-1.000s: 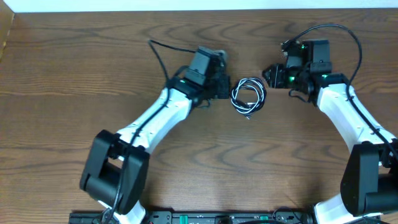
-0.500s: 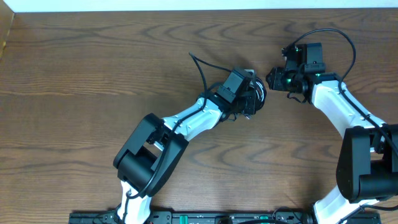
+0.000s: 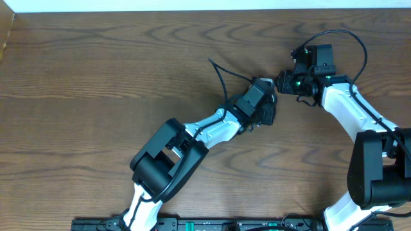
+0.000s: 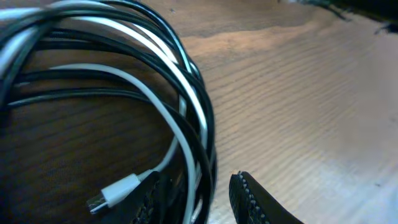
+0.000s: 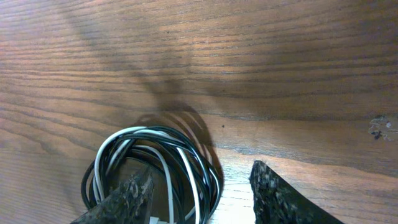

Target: Untangle cables

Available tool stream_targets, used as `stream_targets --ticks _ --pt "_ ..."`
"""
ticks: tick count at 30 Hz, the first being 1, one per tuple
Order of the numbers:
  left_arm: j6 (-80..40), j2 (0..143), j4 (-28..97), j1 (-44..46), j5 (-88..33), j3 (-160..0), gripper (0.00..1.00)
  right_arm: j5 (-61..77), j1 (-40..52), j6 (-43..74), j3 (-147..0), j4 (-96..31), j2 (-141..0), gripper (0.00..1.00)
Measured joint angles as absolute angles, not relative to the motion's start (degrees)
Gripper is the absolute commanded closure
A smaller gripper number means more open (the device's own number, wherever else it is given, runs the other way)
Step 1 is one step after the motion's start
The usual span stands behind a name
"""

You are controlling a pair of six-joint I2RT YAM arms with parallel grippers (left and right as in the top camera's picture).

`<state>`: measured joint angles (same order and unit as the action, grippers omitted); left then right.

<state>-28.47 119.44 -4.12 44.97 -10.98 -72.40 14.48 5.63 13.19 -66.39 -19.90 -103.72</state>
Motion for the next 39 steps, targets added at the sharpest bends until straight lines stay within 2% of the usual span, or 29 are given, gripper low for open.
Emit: stream_targets --ticks 4,10,13,18,23,26,31,35,39 --pt "-28.4 119.4 -2.8 45.6 -5.7 -72.4 0.71 14.2 5.6 13.2 -66.4 -20.2 -103.7 0.51" --pt "-28.3 119.9 -2.2 45.7 -2.4 -72.4 0.73 14.1 5.6 13.2 -66.4 -20.3 -103.7 0.5" --pt "-28.2 120.6 -2.8 45.9 -1.9 -72.7 0.93 14.1 5.6 13.2 -66.4 -20.3 -103.7 0.49" --pt "-28.2 120.6 -2.5 46.1 -1.5 -72.8 0.92 14.1 5.6 13.2 -66.4 -20.3 -103.7 0.48" --pt "-28.2 116.7 4.7 44.7 -1.7 -72.6 0.93 14.5 5.6 13.2 -66.4 -20.4 -103.7 0.45" --pt "-28.3 108.9 8.8 40.9 -7.4 -72.2 0.92 17.6 5.6 13.2 -66.4 -20.3 -103.7 0.45" --pt "-28.2 97.6 8.7 32.1 -24.8 -72.2 0.93 28.6 5.6 13.2 -66.4 -20.0 -103.7 0.45" --pt "-28.3 96.6 10.2 26.0 -36.7 -72.2 0.93 35.9 5.6 13.4 -66.4 -19.0 -103.7 0.47" --pt "-28.3 96.9 11.4 23.6 -40.6 -72.2 0.93 39.3 5.6 15.4 -66.4 -18.8 -102.2 0.49"
